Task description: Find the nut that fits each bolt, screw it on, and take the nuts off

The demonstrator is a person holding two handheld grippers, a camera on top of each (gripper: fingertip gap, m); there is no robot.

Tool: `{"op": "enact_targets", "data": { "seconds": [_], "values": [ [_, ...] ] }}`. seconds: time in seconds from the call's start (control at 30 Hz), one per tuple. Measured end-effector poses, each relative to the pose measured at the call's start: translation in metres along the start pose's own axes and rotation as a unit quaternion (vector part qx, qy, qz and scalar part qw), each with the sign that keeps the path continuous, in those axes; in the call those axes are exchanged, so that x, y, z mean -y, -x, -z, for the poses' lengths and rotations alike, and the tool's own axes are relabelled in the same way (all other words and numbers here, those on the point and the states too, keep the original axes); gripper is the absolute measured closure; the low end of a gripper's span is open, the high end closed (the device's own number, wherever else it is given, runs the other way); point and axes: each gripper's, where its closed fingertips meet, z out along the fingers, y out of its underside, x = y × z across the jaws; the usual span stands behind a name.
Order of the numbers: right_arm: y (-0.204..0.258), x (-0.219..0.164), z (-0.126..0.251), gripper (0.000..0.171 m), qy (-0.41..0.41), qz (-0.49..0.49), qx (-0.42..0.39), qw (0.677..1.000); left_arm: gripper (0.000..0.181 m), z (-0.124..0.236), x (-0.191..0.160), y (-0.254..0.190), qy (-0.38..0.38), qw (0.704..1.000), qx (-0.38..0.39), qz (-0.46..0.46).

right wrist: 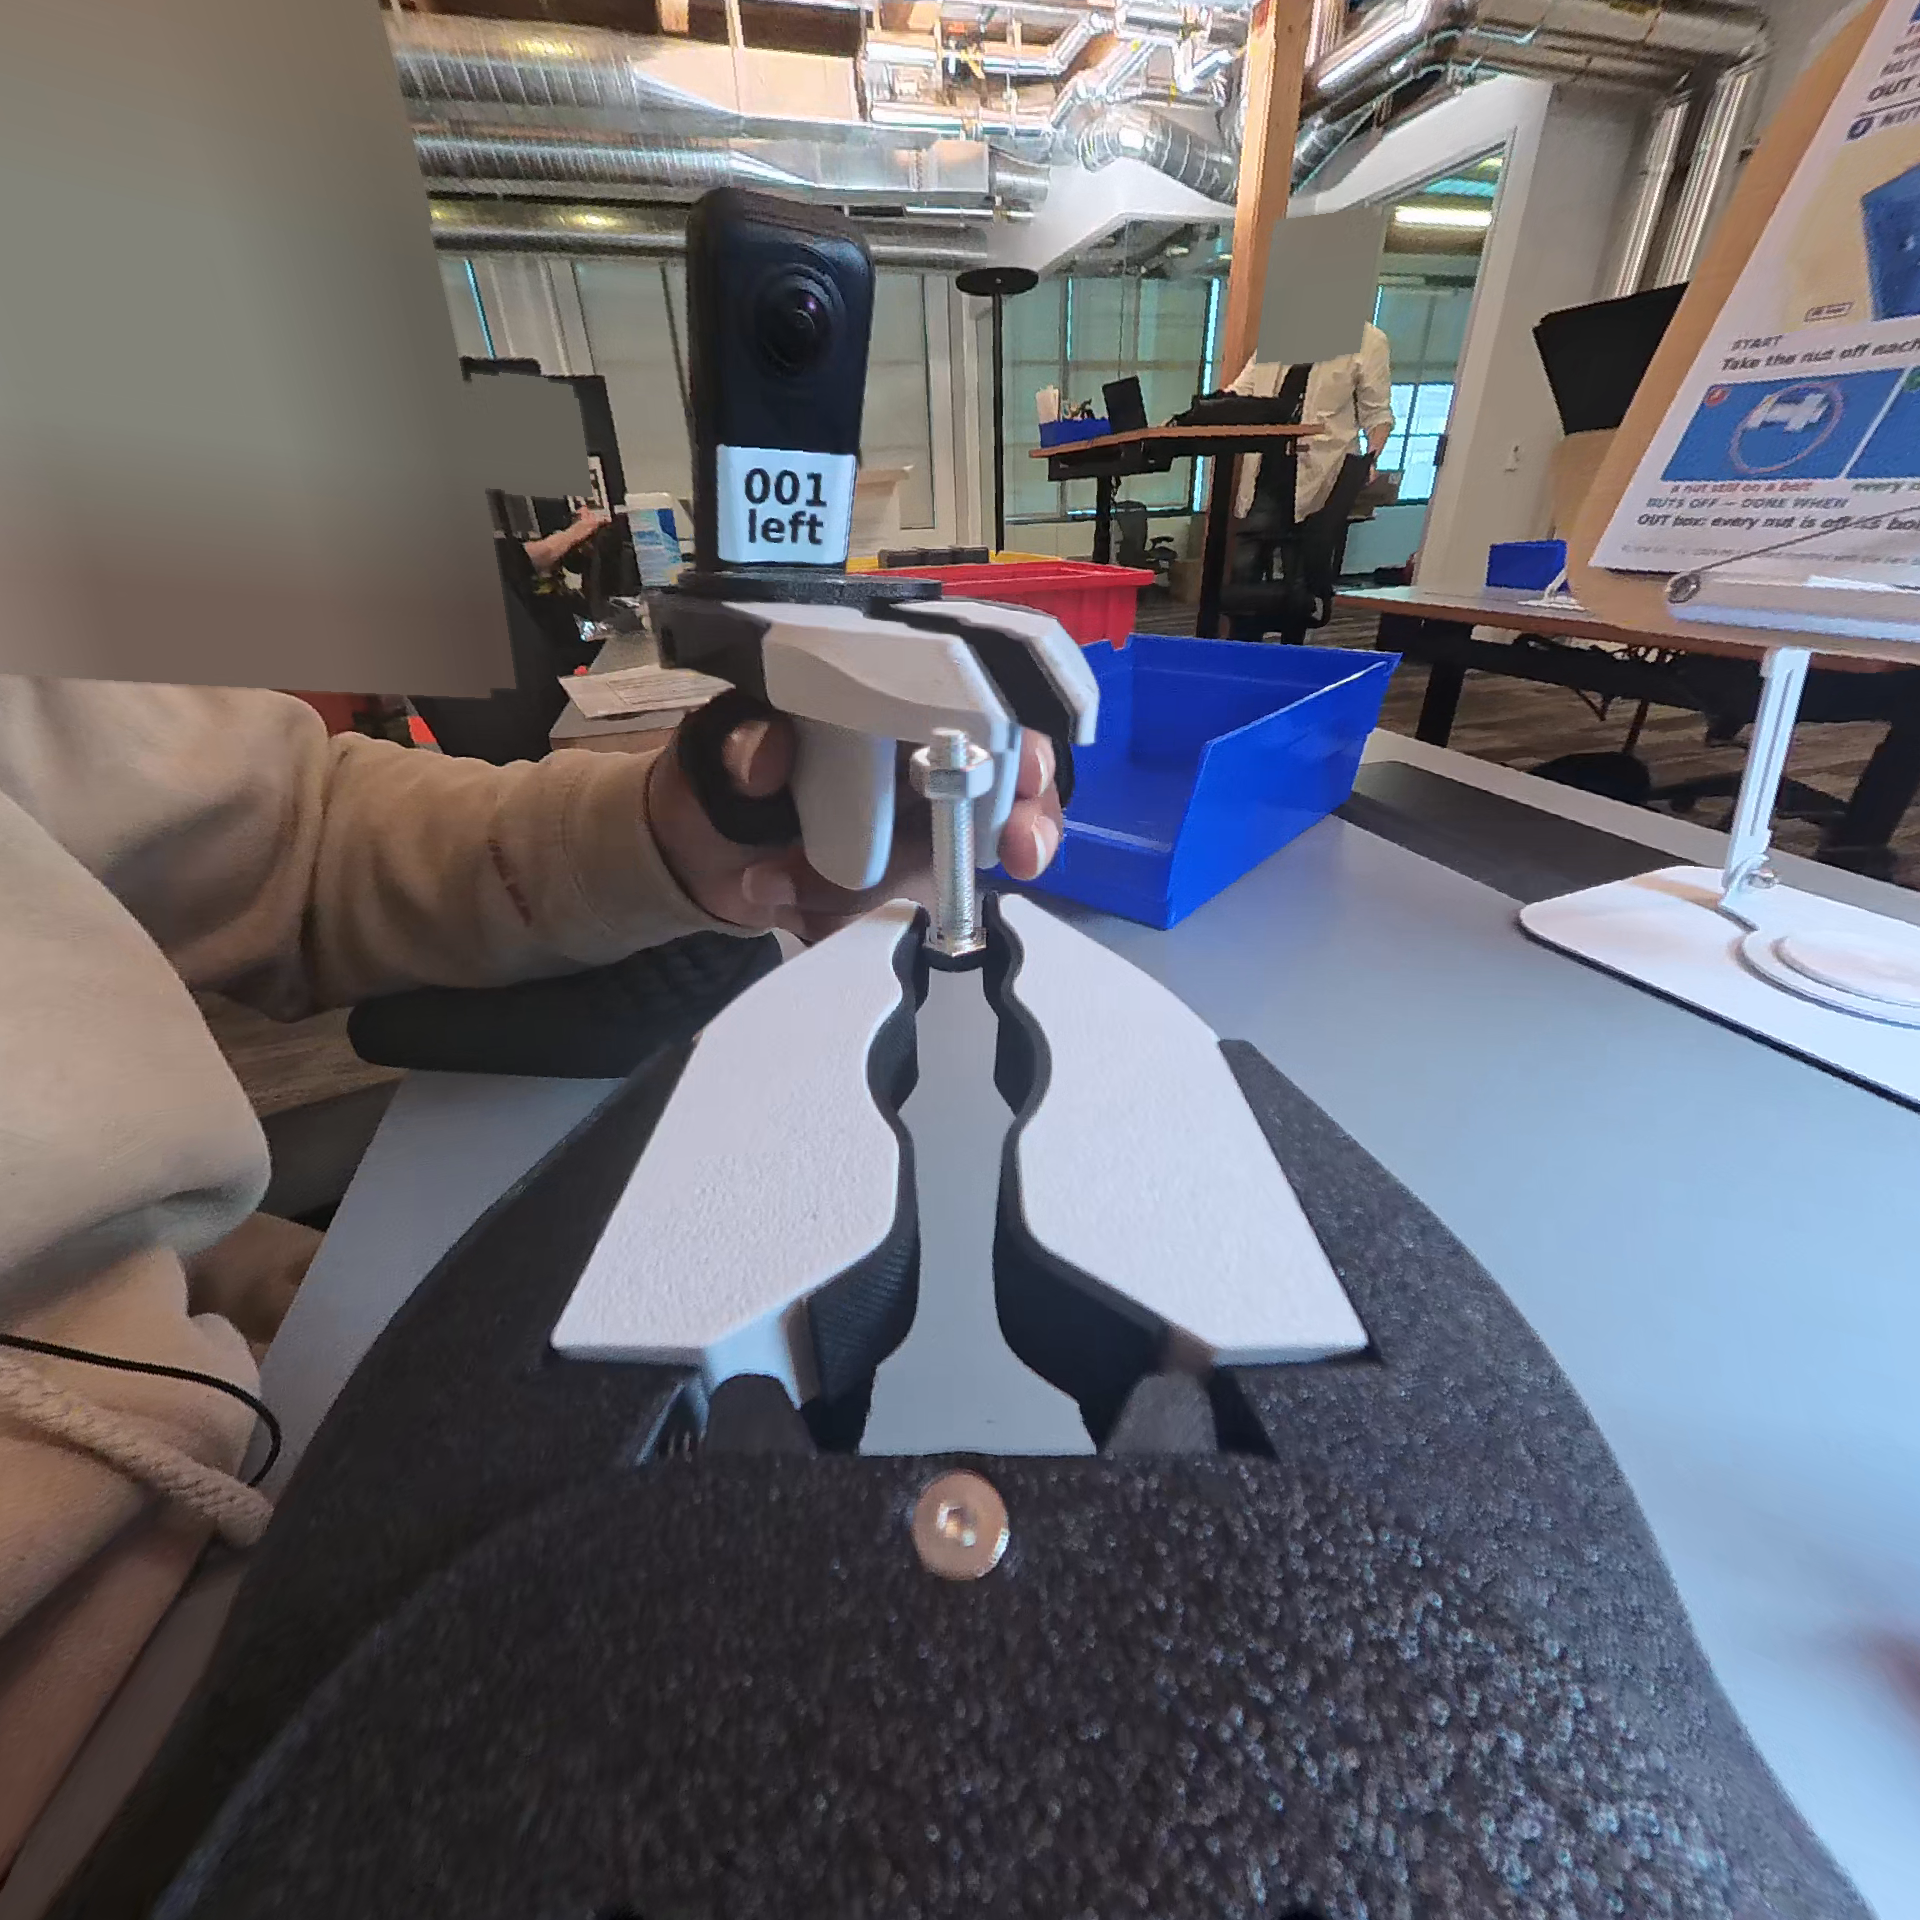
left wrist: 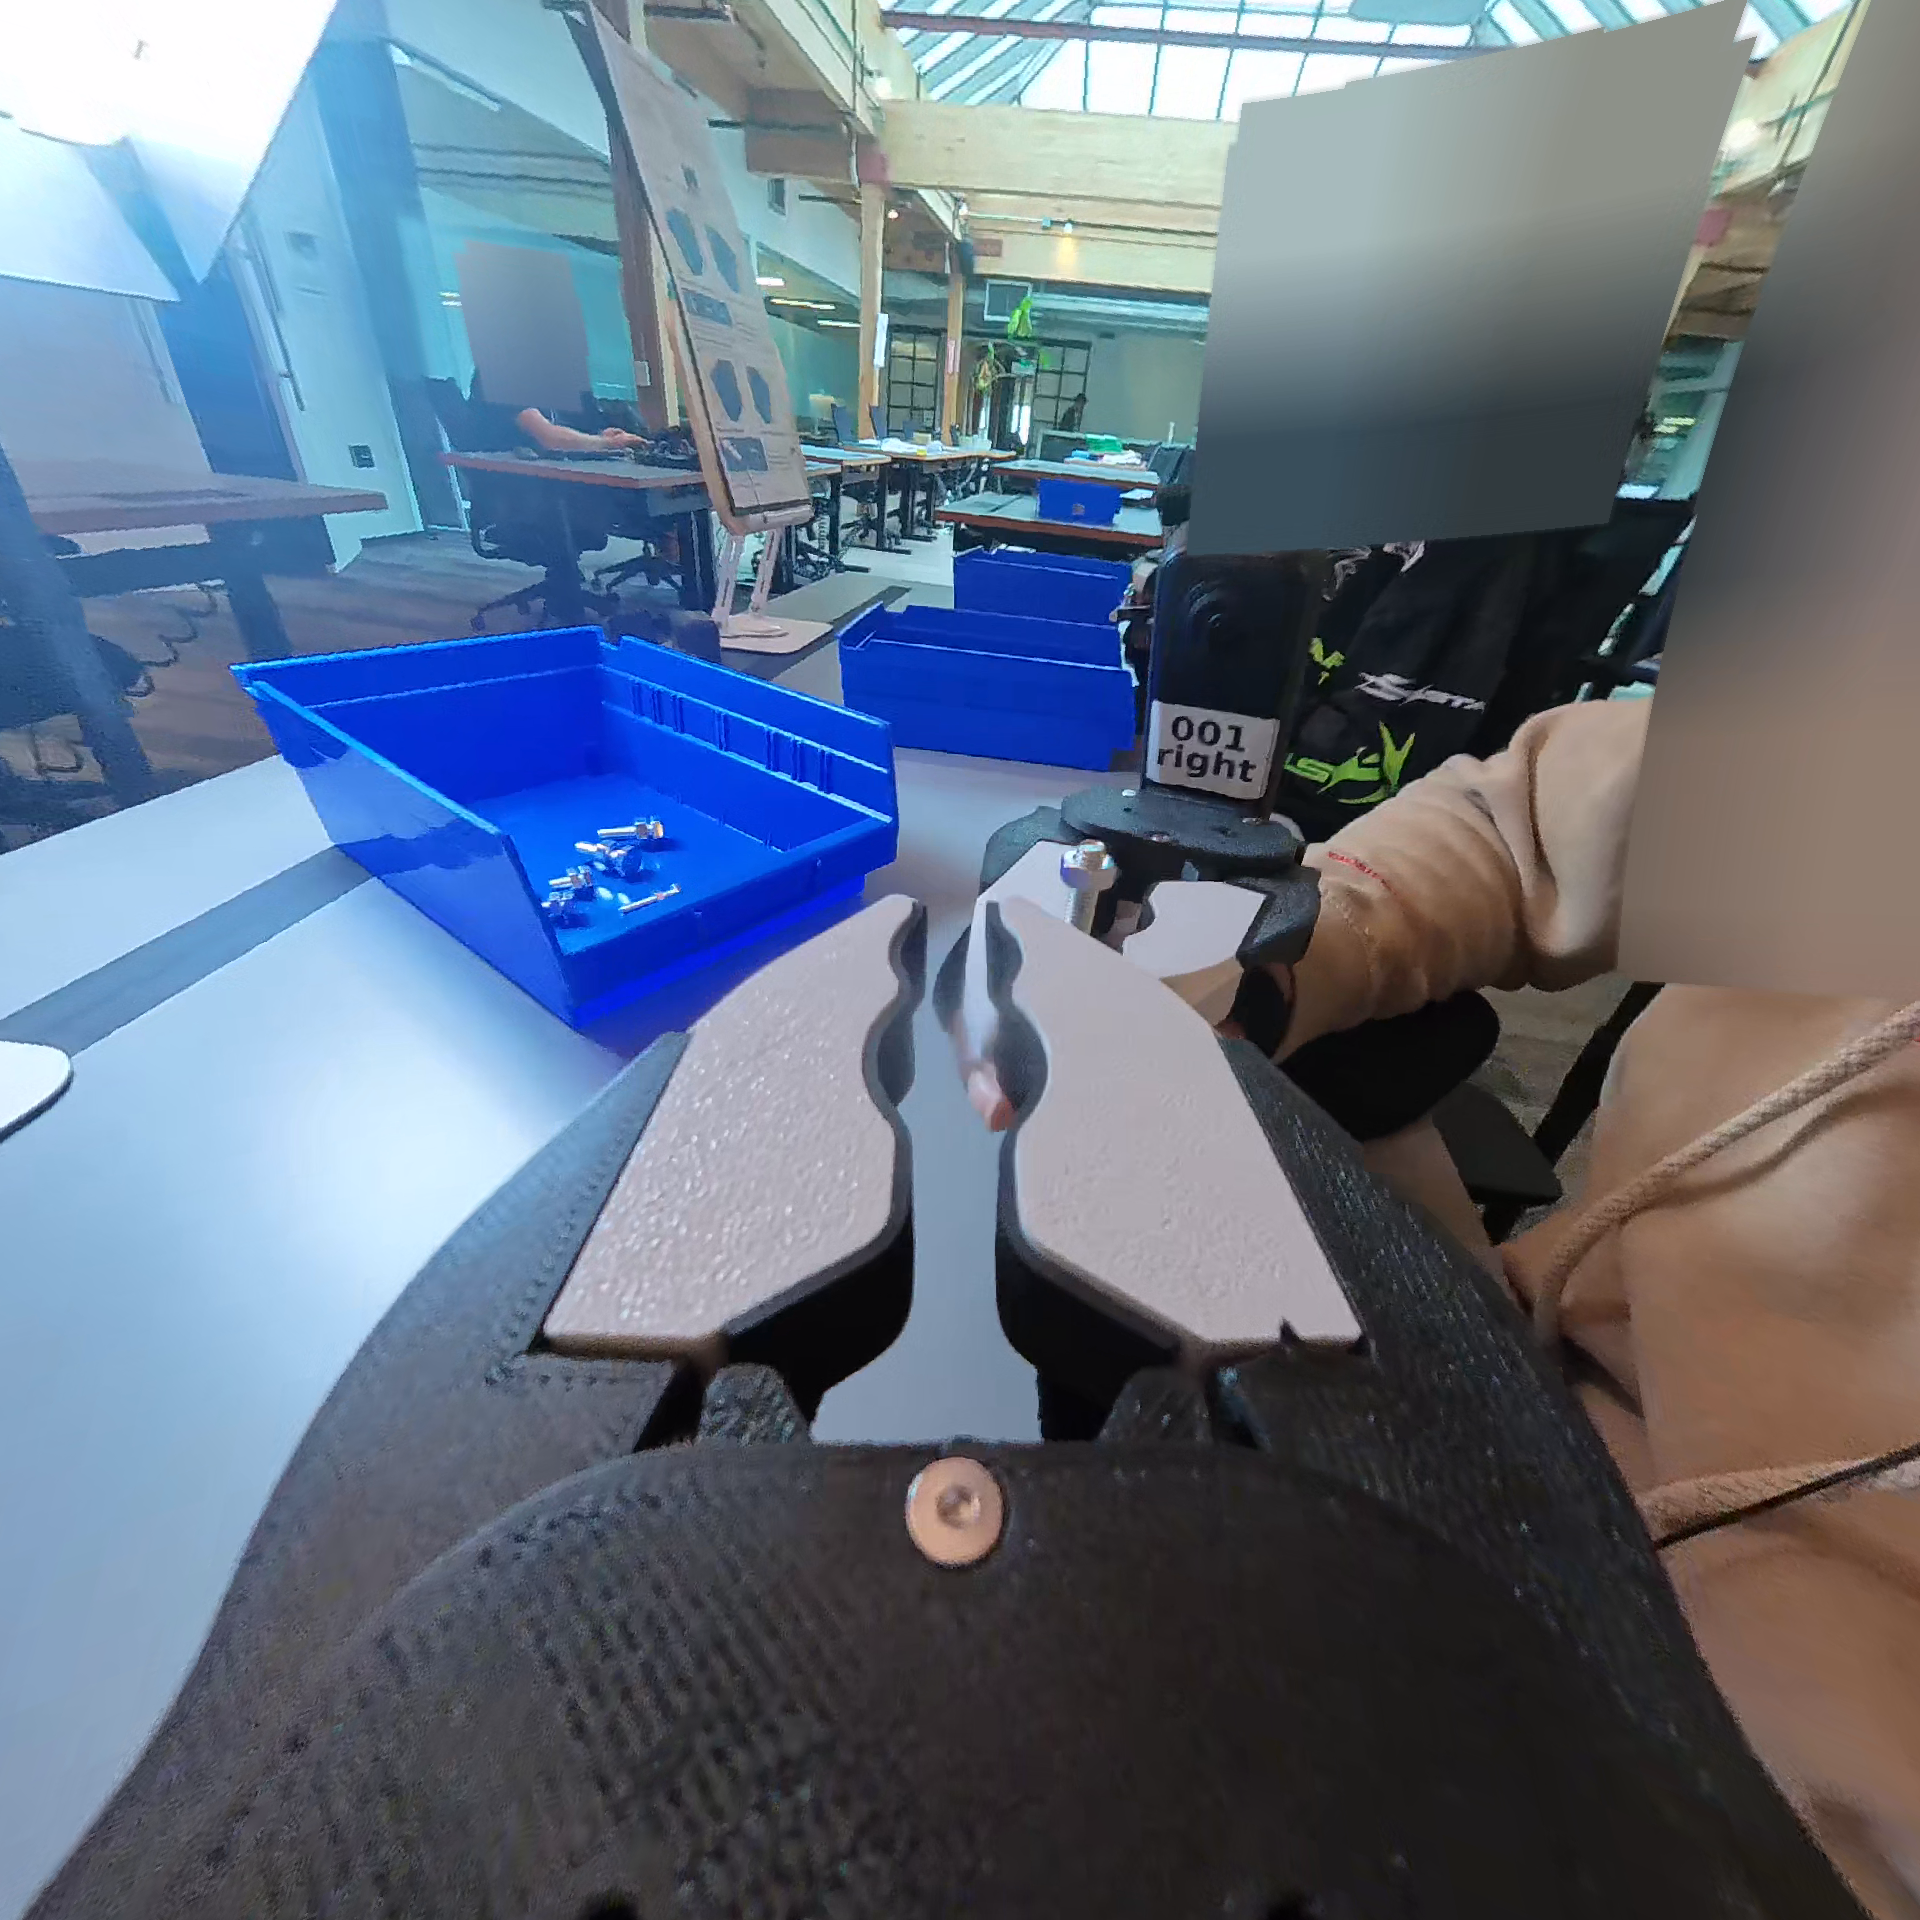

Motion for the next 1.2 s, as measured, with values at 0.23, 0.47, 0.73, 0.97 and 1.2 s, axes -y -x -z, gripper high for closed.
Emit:
{"op": "enact_targets", "data": {
  "seconds": [0.23, 0.47, 0.73, 0.97, 1.2],
  "values": [
    [0.001, -0.005, -0.003, 0.162, 0.011, -0.003, -0.001, 1.0, 0.155, -0.011, -0.006, -0.016, 0.014, 0.999, -0.019, -0.025],
    [-0.002, 0.0, 0.0, 0.162, -0.002, -0.005, -0.001, 1.0, 0.162, -0.002, 0.005, -0.001, -0.012, 1.0, 0.008, -0.001],
    [-0.001, 0.001, -0.001, 0.162, -0.005, -0.01, 0.002, 1.0, 0.172, -0.005, 0.0, 0.002, 0.007, 0.999, 0.038, -0.018],
    [-0.004, -0.002, -0.002, 0.162, 0.006, -0.012, -0.008, 1.0, 0.148, -0.012, -0.001, -0.01, 0.009, 1.0, 0.014, -0.016],
    [-0.004, 0.005, 0.001, 0.162, -0.009, -0.006, -0.005, 1.0, 0.171, -0.002, 0.002, 0.008, 0.004, 0.999, 0.051, 0.005]
  ]
}}
